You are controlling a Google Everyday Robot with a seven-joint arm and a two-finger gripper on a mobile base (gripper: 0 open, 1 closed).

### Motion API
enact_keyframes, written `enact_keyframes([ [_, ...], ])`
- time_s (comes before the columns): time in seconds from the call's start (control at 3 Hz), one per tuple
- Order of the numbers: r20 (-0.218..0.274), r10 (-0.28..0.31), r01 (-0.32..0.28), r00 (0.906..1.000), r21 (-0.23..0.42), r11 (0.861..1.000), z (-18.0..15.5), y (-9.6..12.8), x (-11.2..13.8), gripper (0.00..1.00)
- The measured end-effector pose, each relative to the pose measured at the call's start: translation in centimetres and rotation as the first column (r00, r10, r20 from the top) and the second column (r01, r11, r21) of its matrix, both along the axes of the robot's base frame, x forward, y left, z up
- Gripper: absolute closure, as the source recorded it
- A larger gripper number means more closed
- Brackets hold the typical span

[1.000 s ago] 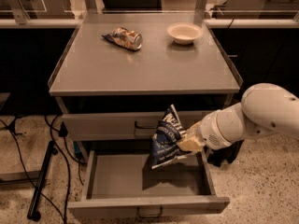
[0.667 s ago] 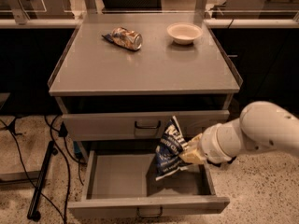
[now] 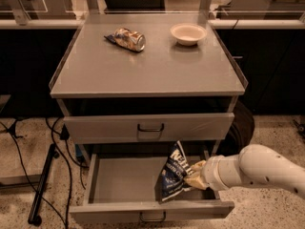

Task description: Place blue chip bag into middle drawer

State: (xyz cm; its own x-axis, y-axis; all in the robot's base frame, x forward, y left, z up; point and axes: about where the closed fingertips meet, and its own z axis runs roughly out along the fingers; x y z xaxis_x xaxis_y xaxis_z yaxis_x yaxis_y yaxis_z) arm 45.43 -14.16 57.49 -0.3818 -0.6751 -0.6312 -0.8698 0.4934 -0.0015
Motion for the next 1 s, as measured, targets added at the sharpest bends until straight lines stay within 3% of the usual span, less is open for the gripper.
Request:
enact_keyframes([
  [0.33, -0.009, -0.004, 0.004, 0.9999, 0.013, 1.0, -0.9, 0.3, 0.0, 1.0],
  [1.0, 0.086, 0.004, -0.002, 0.9963, -0.022, 1.0, -3.0, -0.1, 1.5, 1.0],
])
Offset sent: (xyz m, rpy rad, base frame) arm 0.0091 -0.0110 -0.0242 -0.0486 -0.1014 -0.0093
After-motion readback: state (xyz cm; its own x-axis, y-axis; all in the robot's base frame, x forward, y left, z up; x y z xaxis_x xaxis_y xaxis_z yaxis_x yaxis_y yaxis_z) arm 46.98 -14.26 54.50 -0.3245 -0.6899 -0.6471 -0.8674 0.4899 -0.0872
